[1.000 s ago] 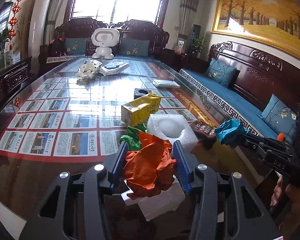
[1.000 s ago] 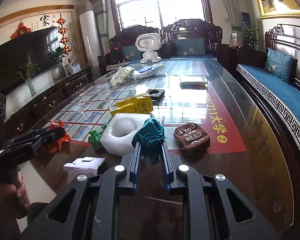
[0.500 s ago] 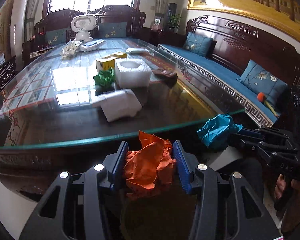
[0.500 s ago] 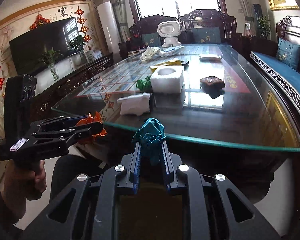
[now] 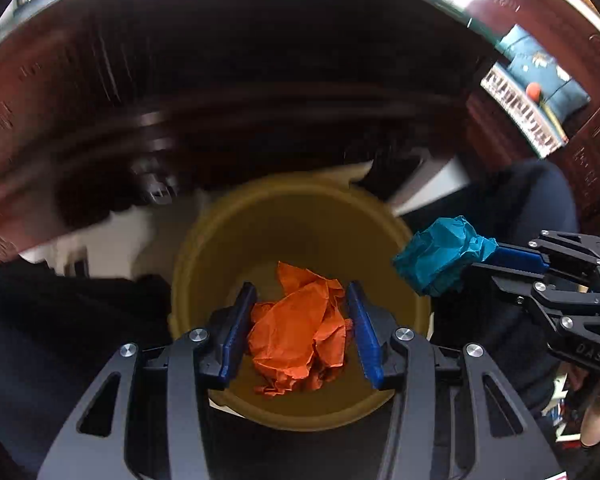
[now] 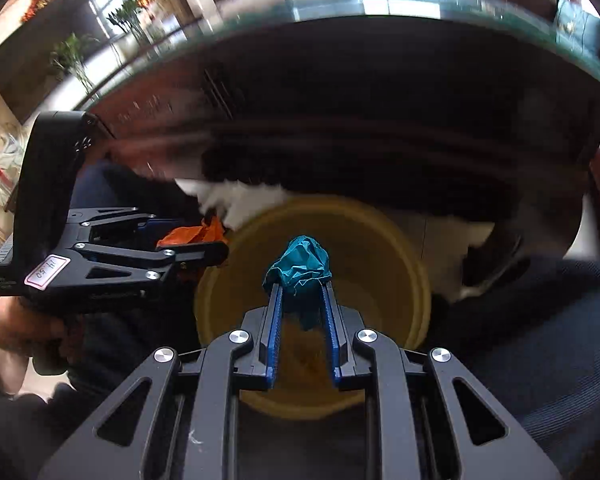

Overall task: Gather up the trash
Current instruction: 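Open the left tool to drop the orange bag, then the right drops the cloth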

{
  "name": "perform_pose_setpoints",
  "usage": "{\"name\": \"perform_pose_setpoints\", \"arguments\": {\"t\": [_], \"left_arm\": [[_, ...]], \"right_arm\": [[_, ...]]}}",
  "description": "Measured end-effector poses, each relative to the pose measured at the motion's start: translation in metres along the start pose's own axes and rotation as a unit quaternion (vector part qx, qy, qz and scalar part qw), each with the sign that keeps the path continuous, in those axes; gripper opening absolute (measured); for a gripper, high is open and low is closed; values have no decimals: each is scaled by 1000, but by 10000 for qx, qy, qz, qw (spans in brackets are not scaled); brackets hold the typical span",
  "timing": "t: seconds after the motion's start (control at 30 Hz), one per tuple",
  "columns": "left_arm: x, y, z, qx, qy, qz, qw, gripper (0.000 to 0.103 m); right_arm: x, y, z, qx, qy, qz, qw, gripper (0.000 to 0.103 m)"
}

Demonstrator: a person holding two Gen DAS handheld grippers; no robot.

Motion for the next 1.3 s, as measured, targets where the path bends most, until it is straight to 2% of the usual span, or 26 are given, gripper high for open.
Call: {"name": "perform_pose_setpoints", "arguments": {"t": [0.23,0.53,0.63,0.67,0.7,1.3], "left_arm": [[48,21,-4,132,-59,540,9984,48],[68,31,-8,241,-49,835,9962,48],[69,31,-9,238,33,899,9957,59],[70,30,-9,246,4,893,9957,72],[69,30,-9,245,-4,886,9958,80],[57,26,5,251,-379,881,9951,83]], "right_arm": [[24,14,-11,126,20,331,9994,19],[42,22,-18,108,56,523,9986,19],[43,23,-19,121,37,566,9983,19],[44,24,-20,125,35,570,9983,19],[45,24,-20,130,33,576,9982,19],[45,23,-16,60,5,584,9983,19]]}}
Point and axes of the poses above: each gripper's, at about its wrist camera, not at the fingertips, and x roughly the way its jaws point, z to its left, y to its underside, the point moved 7 cm from there along x, roughly the way its jaws point, and after that the axes turned 3 degrees about -y, right-handed, at the moved point
